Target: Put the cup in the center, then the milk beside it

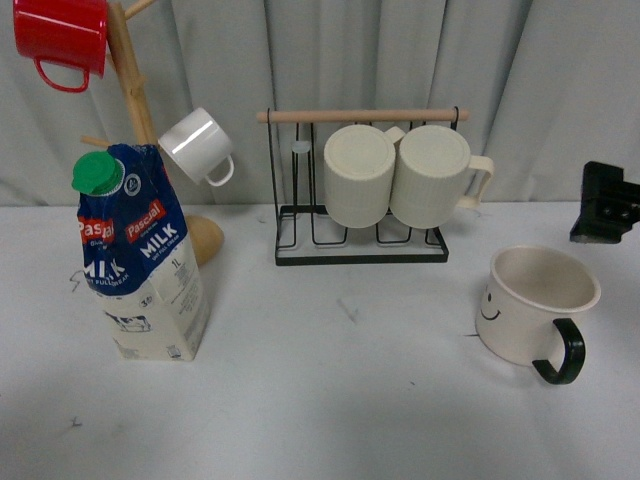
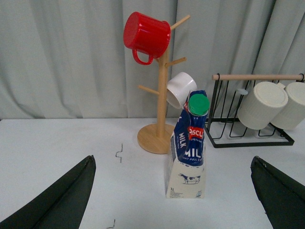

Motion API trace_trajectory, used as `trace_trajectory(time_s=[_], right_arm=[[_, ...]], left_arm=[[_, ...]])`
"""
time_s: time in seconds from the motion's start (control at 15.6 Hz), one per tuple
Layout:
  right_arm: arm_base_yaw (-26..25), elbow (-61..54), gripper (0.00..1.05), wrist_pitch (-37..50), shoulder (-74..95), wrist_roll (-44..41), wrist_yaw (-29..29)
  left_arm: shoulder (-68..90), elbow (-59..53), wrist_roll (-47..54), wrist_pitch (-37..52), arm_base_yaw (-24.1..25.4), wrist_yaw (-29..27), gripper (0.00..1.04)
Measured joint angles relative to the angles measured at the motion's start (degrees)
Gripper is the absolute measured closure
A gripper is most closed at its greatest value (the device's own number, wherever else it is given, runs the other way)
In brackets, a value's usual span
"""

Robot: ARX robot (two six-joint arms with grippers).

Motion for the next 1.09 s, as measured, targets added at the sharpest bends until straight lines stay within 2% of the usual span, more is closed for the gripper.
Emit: trace_trajectory(time_s=[0.38, 0.51, 0.83, 0.96, 1.09], right_arm=[[3.7, 7.4, 0.07, -3.9, 11.4, 3.4, 4.3], [3.8, 8.3, 0.26, -5.0, 12.4, 4.3, 5.2], [4.6, 8.4, 0.86, -5.7, 12.2, 4.7, 5.3], [4.9, 6.4, 1.01, -6.1, 10.3, 5.3, 4.3], [5.6, 4.4, 1.02, -6.4, 7.1, 6.2, 3.1]], left_arm=[[0.0, 0.0, 0.0, 0.0, 0.0, 0.0, 0.07], [0.0, 0.0, 0.0, 0.0, 0.0, 0.0, 0.07], [0.0, 0.0, 0.0, 0.0, 0.0, 0.0, 0.07], [0.0, 0.0, 0.0, 0.0, 0.0, 0.0, 0.07], [0.0, 0.0, 0.0, 0.0, 0.0, 0.0, 0.07]])
